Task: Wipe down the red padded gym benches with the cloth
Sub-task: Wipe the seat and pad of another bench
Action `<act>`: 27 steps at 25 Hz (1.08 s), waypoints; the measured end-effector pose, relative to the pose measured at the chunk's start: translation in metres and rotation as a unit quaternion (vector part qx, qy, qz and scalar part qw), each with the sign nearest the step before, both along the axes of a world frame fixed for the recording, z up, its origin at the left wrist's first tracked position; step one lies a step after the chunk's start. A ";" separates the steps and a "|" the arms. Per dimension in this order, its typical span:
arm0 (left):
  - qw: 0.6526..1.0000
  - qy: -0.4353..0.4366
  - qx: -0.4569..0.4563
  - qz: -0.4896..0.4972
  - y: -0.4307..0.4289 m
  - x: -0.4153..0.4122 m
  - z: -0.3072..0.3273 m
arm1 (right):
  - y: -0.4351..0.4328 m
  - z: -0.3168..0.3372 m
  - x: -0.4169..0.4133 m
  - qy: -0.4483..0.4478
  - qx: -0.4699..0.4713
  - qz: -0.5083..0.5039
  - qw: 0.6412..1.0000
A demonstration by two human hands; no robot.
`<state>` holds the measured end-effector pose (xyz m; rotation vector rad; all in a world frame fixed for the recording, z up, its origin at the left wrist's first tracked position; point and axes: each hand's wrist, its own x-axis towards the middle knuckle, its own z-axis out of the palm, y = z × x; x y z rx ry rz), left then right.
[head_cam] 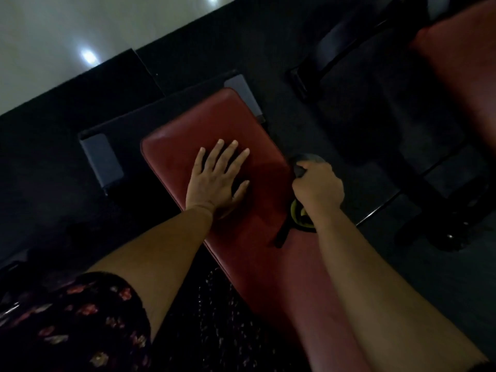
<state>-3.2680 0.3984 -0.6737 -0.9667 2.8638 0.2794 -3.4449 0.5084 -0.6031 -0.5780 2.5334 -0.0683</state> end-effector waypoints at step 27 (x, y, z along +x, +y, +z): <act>0.960 0.078 0.019 0.267 -0.039 0.025 -0.004 | -0.098 0.001 -0.039 -0.136 -0.022 0.136 0.981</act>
